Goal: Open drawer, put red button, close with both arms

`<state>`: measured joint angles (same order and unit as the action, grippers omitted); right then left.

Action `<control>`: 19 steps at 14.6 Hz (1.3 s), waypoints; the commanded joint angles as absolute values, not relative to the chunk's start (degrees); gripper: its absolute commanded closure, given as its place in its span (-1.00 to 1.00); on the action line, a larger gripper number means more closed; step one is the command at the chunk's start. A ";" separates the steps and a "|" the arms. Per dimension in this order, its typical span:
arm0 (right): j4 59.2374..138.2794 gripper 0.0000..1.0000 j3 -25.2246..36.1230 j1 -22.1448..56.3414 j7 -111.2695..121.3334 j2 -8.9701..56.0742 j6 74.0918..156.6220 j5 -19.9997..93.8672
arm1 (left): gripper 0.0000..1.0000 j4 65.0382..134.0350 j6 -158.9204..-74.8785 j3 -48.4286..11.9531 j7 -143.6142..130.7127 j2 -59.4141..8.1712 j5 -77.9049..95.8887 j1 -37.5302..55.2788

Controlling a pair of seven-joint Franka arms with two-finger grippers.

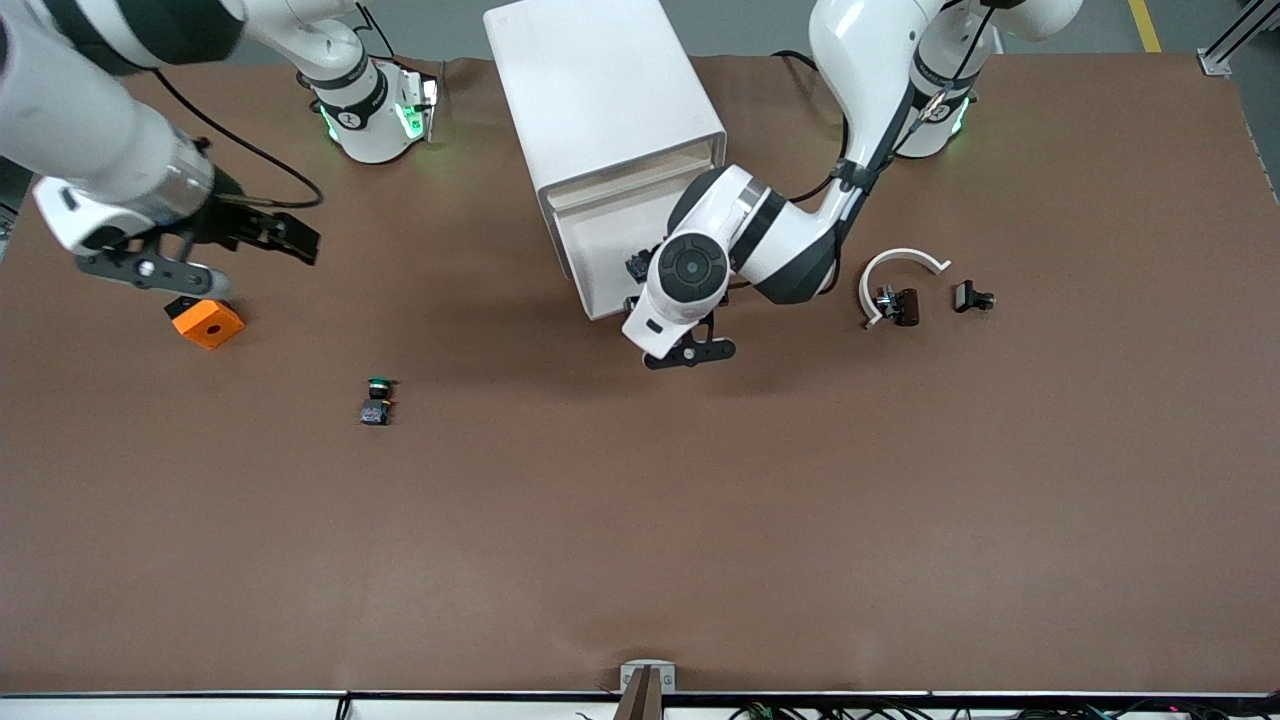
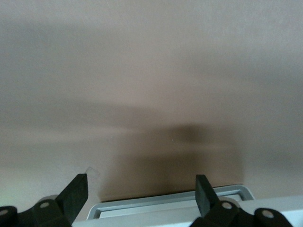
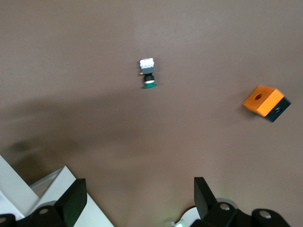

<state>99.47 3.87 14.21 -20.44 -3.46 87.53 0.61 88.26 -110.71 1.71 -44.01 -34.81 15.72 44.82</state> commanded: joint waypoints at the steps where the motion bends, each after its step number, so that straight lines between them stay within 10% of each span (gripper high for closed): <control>1: 101.78 -1.00 2.81 10.64 -16.88 -6.06 88.77 0.00 | -1.00 92.72 -112.76 -0.17 -43.42 -31.90 14.85 44.56; 19: 112.68 -1.00 2.81 2.91 -8.35 -17.84 95.54 0.00 | -1.00 95.71 -111.80 -10.02 -44.12 -31.46 20.92 43.77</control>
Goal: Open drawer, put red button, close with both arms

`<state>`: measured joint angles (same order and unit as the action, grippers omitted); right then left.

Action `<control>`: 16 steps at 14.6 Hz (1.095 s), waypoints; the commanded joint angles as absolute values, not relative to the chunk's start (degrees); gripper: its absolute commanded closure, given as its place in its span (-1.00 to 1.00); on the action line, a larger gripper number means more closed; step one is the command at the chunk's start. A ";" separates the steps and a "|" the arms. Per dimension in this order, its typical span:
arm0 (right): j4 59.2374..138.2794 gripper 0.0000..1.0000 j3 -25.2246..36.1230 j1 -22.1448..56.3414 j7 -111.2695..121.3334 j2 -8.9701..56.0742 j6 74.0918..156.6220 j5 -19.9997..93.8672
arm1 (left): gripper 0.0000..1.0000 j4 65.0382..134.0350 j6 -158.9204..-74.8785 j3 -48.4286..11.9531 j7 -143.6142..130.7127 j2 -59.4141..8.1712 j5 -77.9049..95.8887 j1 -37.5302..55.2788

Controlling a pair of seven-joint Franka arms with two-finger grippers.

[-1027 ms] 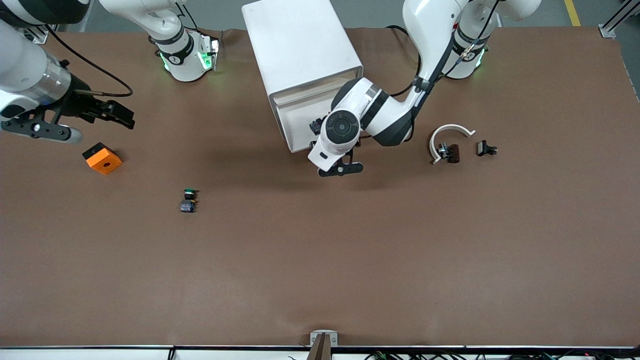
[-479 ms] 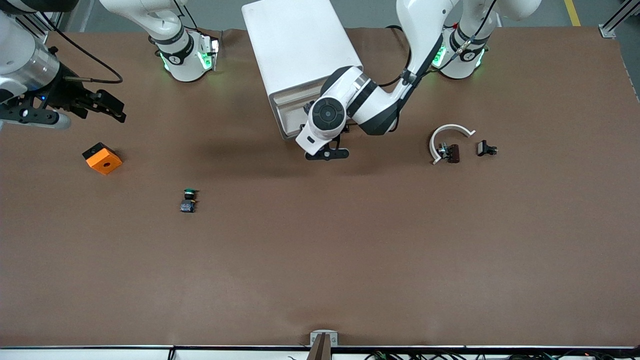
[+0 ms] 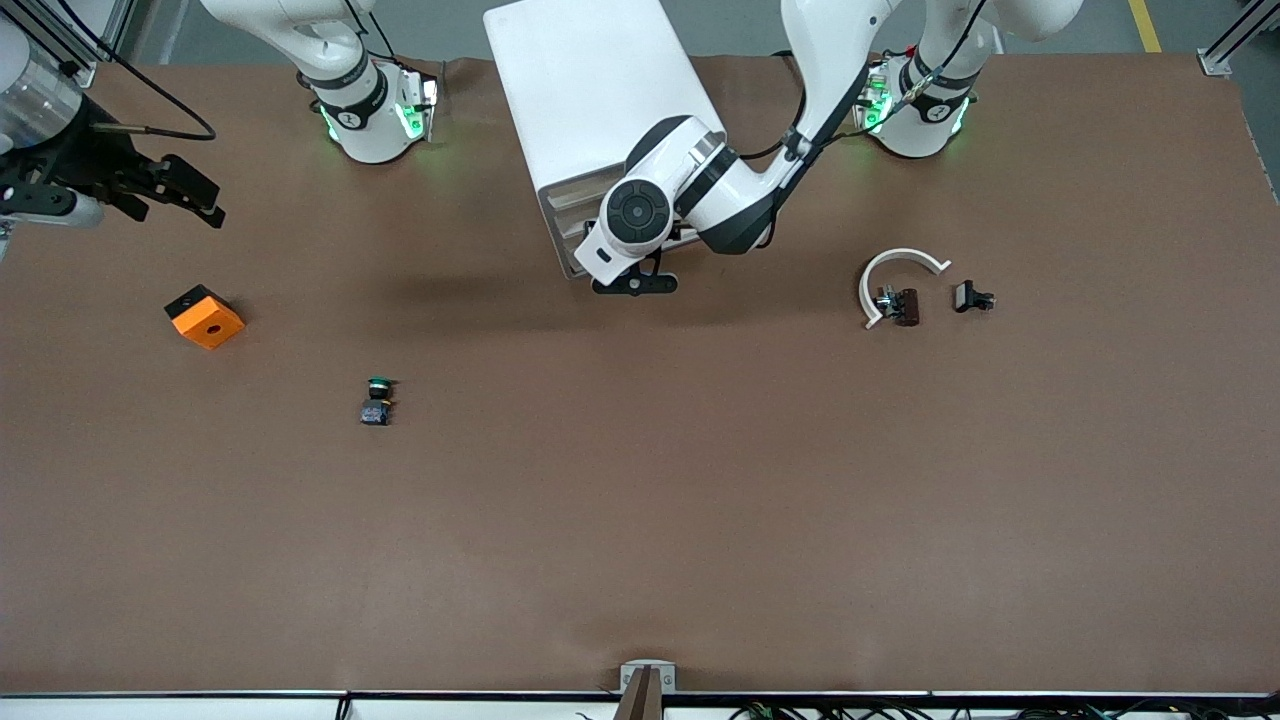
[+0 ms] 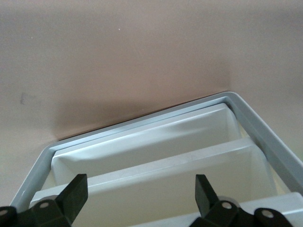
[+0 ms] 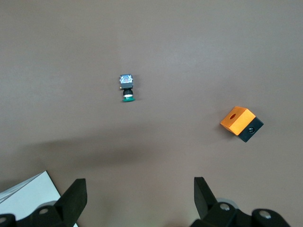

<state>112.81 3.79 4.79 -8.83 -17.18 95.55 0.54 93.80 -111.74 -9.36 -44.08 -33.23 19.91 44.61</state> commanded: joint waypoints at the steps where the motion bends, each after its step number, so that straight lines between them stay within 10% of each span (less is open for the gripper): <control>1: 112.50 -1.00 2.73 2.47 -8.35 -17.84 95.54 0.00 | -1.00 95.54 -111.80 -10.02 -44.12 -31.55 21.09 43.68; 16: 103.89 -1.00 -3.87 -3.34 -8.44 -11.69 94.92 0.79 | -1.00 90.01 -111.88 -9.49 -43.59 -32.78 21.02 29.38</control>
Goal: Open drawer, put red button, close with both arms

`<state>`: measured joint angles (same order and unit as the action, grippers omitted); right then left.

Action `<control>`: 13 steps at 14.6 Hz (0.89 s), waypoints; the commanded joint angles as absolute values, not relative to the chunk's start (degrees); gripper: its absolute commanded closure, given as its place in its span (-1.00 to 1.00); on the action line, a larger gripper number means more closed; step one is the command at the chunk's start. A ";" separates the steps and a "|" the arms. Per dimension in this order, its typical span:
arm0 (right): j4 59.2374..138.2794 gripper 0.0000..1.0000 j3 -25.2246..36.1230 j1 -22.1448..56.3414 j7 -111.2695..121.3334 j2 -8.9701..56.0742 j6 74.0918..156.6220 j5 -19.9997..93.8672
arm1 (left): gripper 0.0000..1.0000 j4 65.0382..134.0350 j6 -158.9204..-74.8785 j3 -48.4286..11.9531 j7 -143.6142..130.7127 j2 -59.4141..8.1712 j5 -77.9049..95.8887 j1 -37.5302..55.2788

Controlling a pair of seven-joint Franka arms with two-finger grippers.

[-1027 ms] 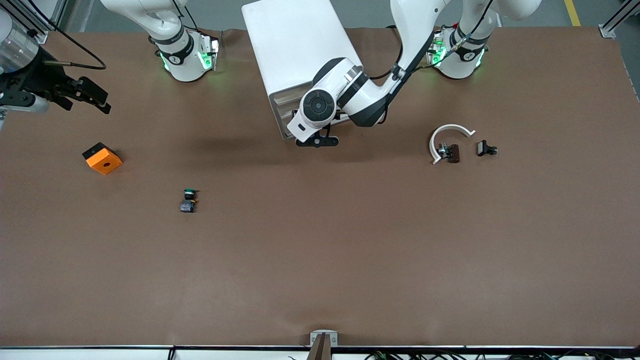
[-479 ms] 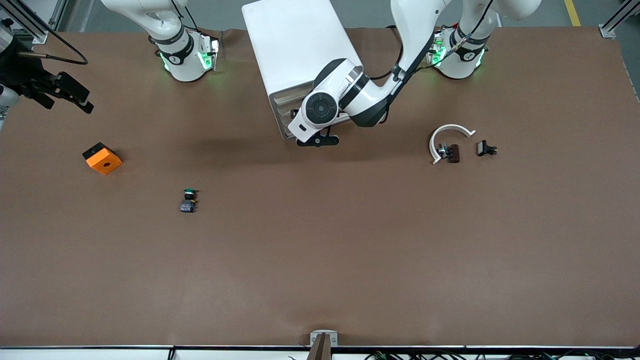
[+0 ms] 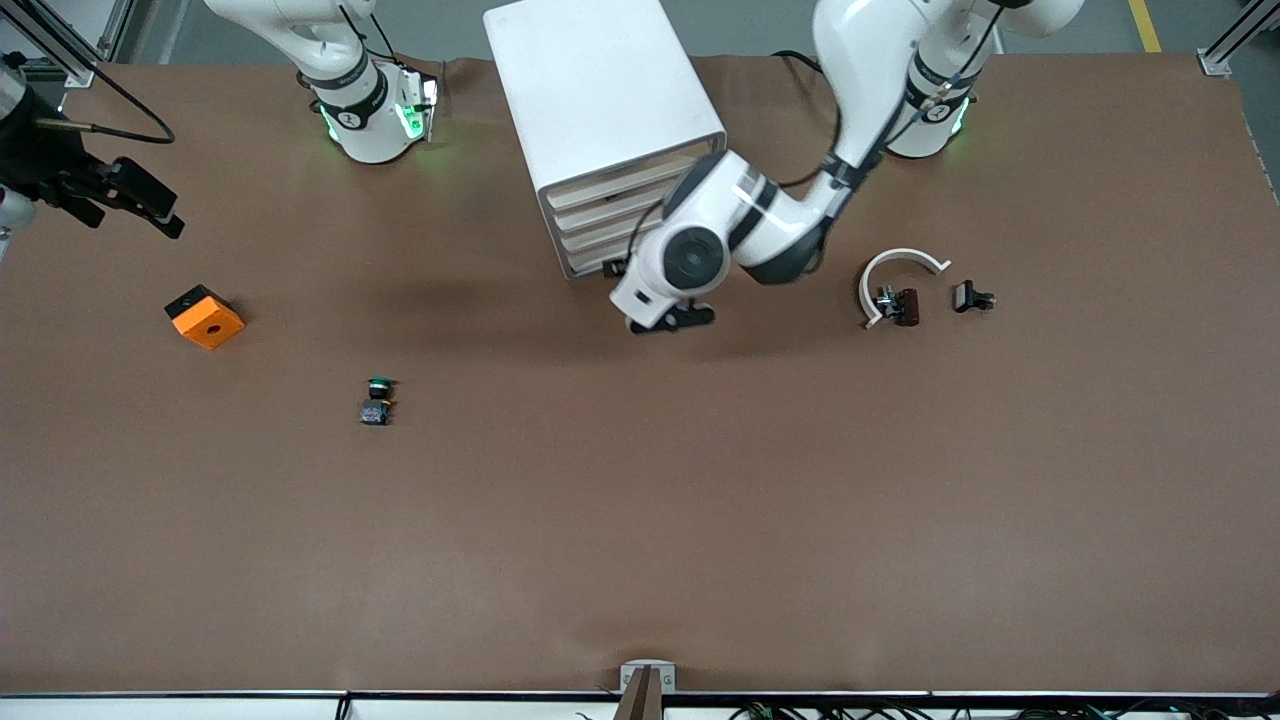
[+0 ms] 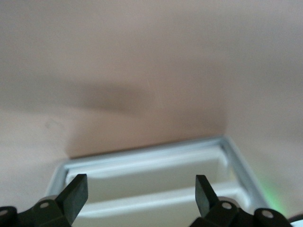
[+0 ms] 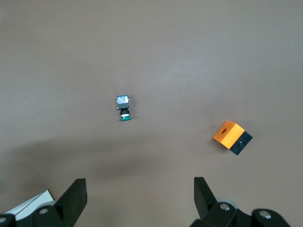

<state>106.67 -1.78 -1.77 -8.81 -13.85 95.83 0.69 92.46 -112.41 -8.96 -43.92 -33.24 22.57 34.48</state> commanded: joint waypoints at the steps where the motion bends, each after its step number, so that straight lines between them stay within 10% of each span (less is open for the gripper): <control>1: 102.32 -1.00 -3.87 -3.69 -8.61 -11.60 94.92 0.97 | -1.00 88.96 -111.88 -9.49 -43.59 -32.78 19.00 27.18; 13: 98.53 -1.00 -3.69 -4.57 -8.35 -10.11 93.17 1.14 | -1.00 86.04 -108.03 -9.49 -35.52 -25.23 0.54 9.59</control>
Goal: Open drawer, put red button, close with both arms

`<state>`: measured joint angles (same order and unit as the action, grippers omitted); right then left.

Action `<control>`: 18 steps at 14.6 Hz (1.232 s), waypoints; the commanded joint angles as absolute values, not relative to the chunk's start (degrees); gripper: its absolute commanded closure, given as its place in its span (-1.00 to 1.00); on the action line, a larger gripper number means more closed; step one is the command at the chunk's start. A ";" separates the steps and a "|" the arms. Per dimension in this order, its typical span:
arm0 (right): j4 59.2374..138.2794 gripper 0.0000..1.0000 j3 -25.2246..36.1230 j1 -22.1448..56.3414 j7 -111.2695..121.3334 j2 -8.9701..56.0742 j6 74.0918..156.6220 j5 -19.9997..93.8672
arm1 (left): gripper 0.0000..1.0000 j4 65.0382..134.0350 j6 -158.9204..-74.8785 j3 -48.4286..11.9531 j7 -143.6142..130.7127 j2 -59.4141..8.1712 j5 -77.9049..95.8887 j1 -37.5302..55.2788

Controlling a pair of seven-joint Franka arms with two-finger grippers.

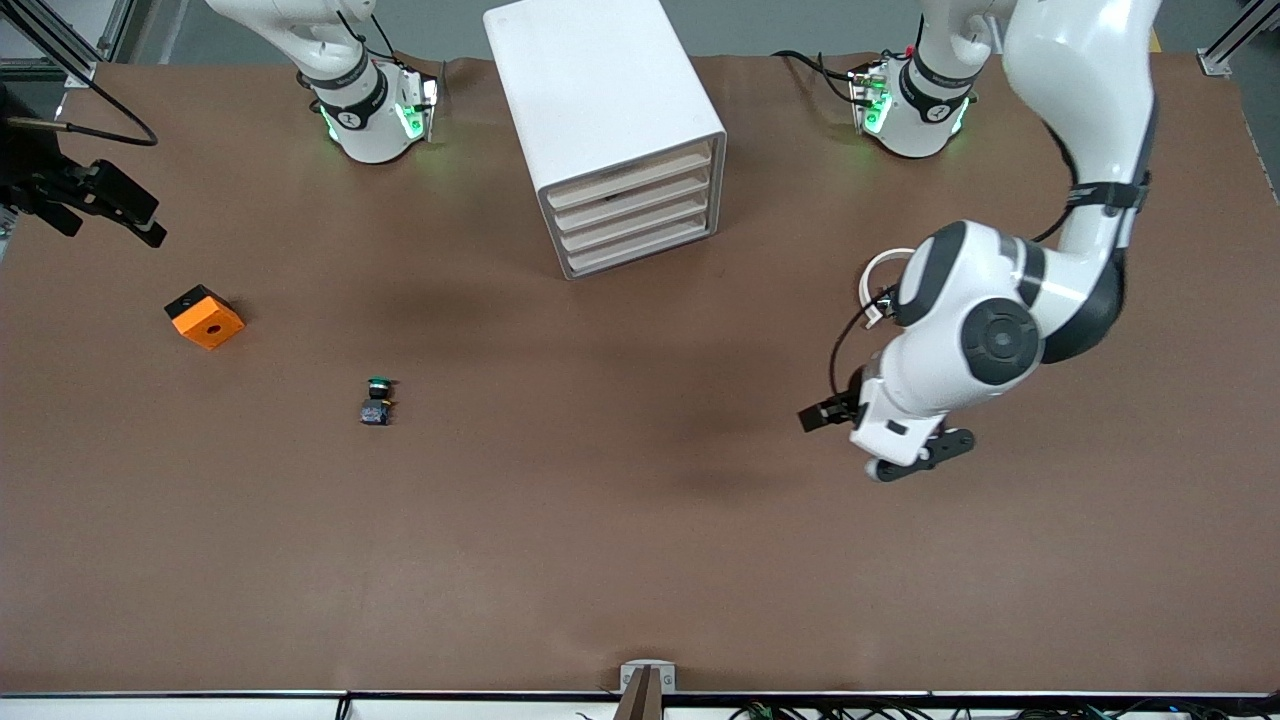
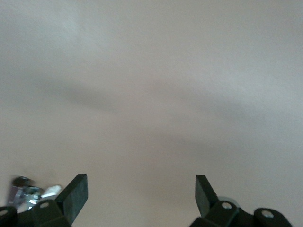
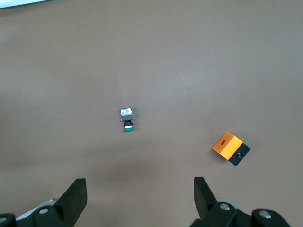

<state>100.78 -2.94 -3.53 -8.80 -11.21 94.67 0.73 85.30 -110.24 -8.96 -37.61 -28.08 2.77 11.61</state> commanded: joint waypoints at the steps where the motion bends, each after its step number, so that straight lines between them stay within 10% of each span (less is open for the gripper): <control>1: 98.53 -1.00 -3.69 -4.57 -8.35 -10.11 93.08 1.14 | -1.00 86.04 -107.50 -9.58 -33.85 -24.35 -0.95 8.45; 18: 98.35 -1.00 -3.52 -4.75 -8.53 -9.67 92.37 3.43 | -1.00 81.65 -92.47 -9.40 -18.90 -12.40 -3.08 -0.62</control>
<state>99.81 -3.04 -3.64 -8.79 -10.28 93.35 2.27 81.97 -94.49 -8.90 -19.82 -13.70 -1.98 -0.26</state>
